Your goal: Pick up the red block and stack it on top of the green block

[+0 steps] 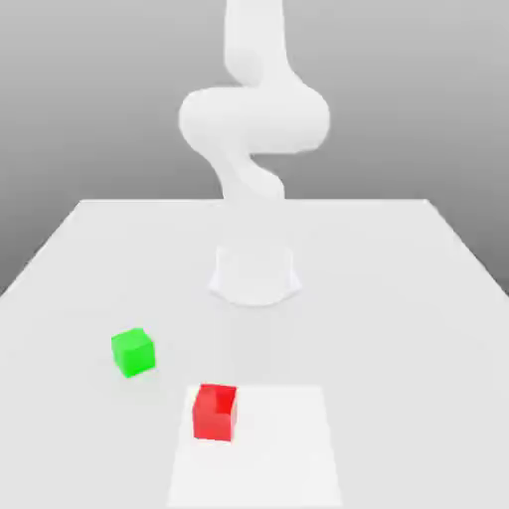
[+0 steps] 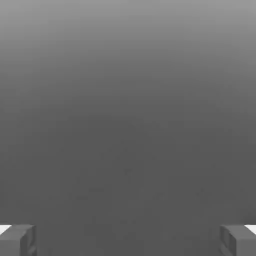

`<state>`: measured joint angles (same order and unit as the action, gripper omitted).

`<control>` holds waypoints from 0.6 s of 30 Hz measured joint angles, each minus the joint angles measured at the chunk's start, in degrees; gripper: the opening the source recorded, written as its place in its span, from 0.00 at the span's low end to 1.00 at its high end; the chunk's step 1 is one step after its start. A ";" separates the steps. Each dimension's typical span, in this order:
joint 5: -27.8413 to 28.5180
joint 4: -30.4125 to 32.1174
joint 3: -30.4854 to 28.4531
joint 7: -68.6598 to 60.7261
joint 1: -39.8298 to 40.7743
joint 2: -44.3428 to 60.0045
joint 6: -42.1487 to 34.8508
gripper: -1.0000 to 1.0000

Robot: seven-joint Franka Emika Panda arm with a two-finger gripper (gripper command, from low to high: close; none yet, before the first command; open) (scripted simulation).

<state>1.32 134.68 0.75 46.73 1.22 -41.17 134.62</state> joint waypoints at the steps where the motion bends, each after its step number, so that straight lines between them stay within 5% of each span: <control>1: 0.62 1.36 0.29 0.43 0.57 2.29 1.36 0.50; 11: 4.54 14.14 0.21 3.01 4.86 24.08 14.25 0.50; 18: 0.87 22.94 -1.55 0.20 5.70 38.43 23.21 0.50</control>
<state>2.19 157.62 -0.79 46.93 6.93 -2.74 157.82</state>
